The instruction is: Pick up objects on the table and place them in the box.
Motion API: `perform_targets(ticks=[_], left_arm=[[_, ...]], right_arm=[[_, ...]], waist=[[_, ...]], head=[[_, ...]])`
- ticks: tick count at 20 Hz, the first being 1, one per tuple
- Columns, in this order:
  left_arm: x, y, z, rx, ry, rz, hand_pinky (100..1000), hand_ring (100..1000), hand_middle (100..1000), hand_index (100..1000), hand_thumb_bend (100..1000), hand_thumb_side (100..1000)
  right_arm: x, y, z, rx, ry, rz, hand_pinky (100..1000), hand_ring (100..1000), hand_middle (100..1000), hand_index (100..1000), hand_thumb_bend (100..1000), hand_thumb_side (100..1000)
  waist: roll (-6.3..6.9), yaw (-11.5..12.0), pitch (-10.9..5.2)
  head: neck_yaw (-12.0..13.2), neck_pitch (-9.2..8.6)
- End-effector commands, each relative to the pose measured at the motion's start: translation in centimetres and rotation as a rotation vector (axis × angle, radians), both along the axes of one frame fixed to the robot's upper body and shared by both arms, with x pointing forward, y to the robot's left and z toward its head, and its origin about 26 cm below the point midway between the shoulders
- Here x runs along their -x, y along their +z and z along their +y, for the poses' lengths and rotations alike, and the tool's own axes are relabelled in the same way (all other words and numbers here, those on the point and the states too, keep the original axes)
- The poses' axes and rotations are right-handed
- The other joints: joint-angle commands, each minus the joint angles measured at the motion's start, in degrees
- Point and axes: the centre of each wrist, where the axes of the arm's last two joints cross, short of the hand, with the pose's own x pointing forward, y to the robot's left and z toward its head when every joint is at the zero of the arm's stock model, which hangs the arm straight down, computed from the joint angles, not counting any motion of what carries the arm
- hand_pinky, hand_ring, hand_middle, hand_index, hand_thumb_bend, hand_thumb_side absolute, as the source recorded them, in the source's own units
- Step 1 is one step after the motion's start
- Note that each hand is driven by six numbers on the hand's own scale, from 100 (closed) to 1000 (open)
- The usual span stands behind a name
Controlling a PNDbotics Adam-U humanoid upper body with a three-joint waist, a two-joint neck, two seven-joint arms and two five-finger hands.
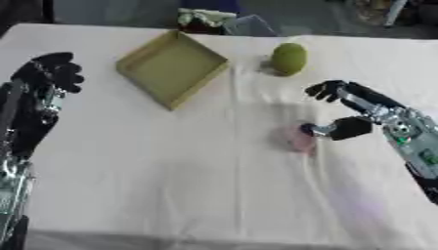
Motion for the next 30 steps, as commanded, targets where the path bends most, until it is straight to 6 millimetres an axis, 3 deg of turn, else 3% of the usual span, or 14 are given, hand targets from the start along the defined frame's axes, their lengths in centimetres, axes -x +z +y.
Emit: perform_targets(ticks=[1, 11, 19, 25, 30], left_arm=[[0.1, 0.65, 0.3, -0.022, 0.002, -0.02, 657, 667, 640, 803, 385, 728], [0.13, 0.61, 0.41, -0.024, 0.007, -0.018, 658, 668, 640, 803, 383, 729], [0.15, 0.6, 0.44, -0.026, 0.007, -0.017, 658, 667, 640, 803, 384, 729], [0.16, 0.57, 0.47, -0.027, 0.008, -0.016, 658, 667, 640, 803, 383, 729], [0.15, 0.6, 0.49, -0.027, 0.009, -0.017, 658, 668, 640, 803, 383, 729]], right_arm=[[-0.23, 1.1, -0.91, 0.028, 0.0, -0.012, 793, 825, 808, 866, 434, 458], [-0.27, 0.45, -1.06, 0.078, 0.031, 0.041, 798, 828, 813, 829, 410, 444], [-0.32, 0.26, -1.26, 0.113, 0.036, 0.054, 801, 830, 814, 772, 342, 407], [-0.39, 0.41, -1.33, 0.126, 0.037, 0.048, 794, 817, 780, 637, 160, 259], [-0.57, 0.97, -1.08, 0.107, 0.023, -0.008, 783, 795, 742, 512, 100, 169]], waist=[[-0.01, -0.02, -0.93], [-0.21, -0.18, -1.01], [-0.33, -0.23, -1.08], [-0.48, -0.23, -1.16], [-0.49, -0.28, -1.24]], head=[[0.15, 0.3], [0.29, 0.3], [0.4, 0.3], [0.51, 0.3], [0.55, 0.3]])
